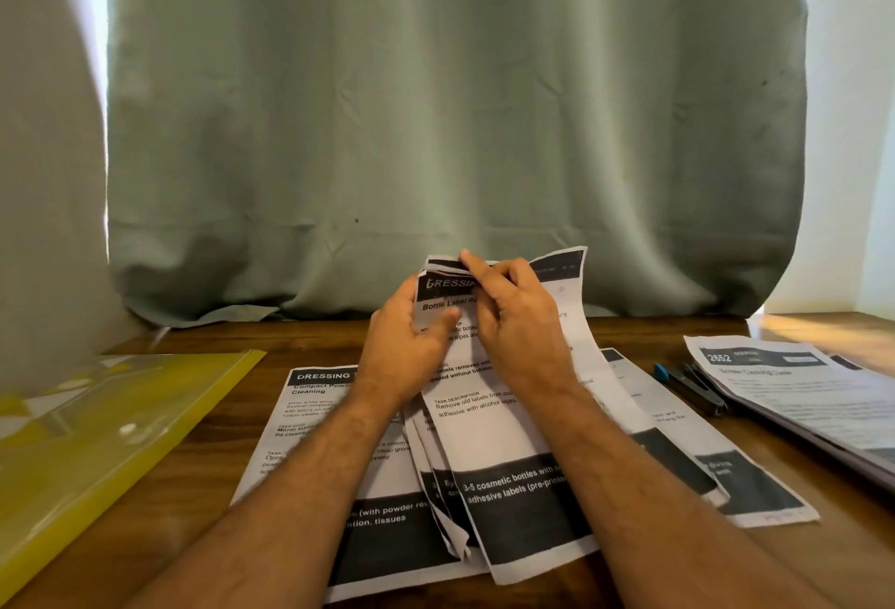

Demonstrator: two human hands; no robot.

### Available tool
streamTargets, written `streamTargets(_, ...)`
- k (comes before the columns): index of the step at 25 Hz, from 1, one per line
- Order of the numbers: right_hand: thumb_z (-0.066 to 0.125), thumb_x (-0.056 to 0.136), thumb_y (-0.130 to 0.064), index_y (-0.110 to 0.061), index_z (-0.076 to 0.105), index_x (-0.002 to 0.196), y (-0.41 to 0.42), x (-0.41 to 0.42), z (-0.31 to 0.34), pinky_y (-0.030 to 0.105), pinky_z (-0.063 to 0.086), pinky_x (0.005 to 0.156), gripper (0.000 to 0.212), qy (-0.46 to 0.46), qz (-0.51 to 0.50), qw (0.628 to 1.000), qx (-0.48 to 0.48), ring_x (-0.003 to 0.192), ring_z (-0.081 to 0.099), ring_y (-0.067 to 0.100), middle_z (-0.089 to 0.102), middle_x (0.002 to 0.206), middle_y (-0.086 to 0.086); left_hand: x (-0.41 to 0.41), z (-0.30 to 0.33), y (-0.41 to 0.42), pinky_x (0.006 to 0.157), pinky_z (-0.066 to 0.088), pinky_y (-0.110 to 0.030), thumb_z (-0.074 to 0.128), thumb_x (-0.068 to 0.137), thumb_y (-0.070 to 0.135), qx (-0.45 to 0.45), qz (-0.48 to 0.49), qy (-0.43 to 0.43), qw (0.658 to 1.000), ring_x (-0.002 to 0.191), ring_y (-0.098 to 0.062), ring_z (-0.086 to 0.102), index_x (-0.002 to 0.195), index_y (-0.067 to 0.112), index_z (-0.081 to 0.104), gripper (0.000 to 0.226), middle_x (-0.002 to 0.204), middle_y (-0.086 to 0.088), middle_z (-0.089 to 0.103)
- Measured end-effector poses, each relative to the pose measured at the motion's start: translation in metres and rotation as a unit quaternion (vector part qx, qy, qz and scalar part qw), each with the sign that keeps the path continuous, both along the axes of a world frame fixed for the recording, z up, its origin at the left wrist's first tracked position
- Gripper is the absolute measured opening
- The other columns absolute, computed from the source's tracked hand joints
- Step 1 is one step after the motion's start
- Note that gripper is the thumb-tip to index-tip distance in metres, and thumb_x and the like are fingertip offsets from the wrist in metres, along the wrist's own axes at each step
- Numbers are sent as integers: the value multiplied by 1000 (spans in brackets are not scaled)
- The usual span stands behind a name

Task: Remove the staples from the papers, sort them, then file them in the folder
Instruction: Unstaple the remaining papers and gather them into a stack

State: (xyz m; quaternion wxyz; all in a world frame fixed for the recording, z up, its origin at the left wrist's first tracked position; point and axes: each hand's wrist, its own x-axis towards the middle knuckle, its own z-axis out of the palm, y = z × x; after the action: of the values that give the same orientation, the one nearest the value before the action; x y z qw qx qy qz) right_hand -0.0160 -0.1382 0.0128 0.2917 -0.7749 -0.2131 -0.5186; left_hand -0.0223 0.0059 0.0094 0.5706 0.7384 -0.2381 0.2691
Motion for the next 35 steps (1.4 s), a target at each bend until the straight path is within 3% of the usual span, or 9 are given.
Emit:
streamTargets(2,55,99,-16,-16,55,140,2,-1,2,25,53,86,40,-9,-2,1000,7,94,57,13,58,109,5,-3,0,-4,73,63,-45,60,99,15,-2,17,-9,1000,88,-20,73,121,32,58,28,101,8,72)
streamTargets(7,53,100,-17,-17,47,145,0,-8,9,20,51,91,45,11,2,999,34,104,55,8,57,123,3,-9,3,-4,85,60,-49,57,100,13,-27,12,-44,999,101,-16,71,113,39,57,29,106,10,72)
streamTargets(13,57,98,-21,-27,47,144,-8,-14,14,22,52,92,47,59,-6,998,10,101,54,8,45,117,-4,-9,7,-3,73,63,-44,56,100,7,-53,-26,-17,998,88,-17,74,105,38,61,32,97,8,75)
streamTargets(17,68,92,-25,-30,59,120,-14,-14,18,21,52,90,29,103,-13,994,33,99,56,8,37,121,-9,-3,8,4,69,62,-34,55,100,3,-56,-54,34,996,86,-18,75,106,33,63,31,95,1,75)
streamTargets(21,68,91,-20,-28,55,95,-15,-15,19,22,47,85,17,145,-14,989,6,87,53,7,48,102,-13,3,8,14,67,60,-26,54,99,0,-48,-57,67,995,85,-17,73,104,24,67,28,95,0,76)
streamTargets(26,66,92,-16,-23,62,115,-13,-10,16,18,41,89,24,193,-22,981,-18,95,51,7,49,104,-11,10,3,25,71,60,-35,59,99,16,-62,-101,99,988,91,-30,74,110,13,69,15,97,-10,77)
streamTargets(30,61,93,-9,-17,68,102,-16,-9,14,16,40,83,13,179,-52,982,-28,88,50,8,51,98,-9,19,3,33,84,55,-38,49,100,41,-96,-96,174,975,92,-30,72,99,11,76,40,96,-14,77)
streamTargets(33,62,88,-4,-20,69,90,-16,-10,11,23,49,82,17,190,-33,981,-30,82,56,9,61,92,-7,43,-8,54,93,53,-38,67,89,31,129,174,175,960,103,-24,68,94,28,73,9,102,2,76)
streamTargets(35,62,88,-5,-21,69,86,-13,-12,9,28,52,81,17,217,-25,975,-48,81,60,12,67,90,-5,50,-19,65,102,47,-44,71,74,47,327,283,258,864,116,-25,61,107,36,66,35,121,5,68)
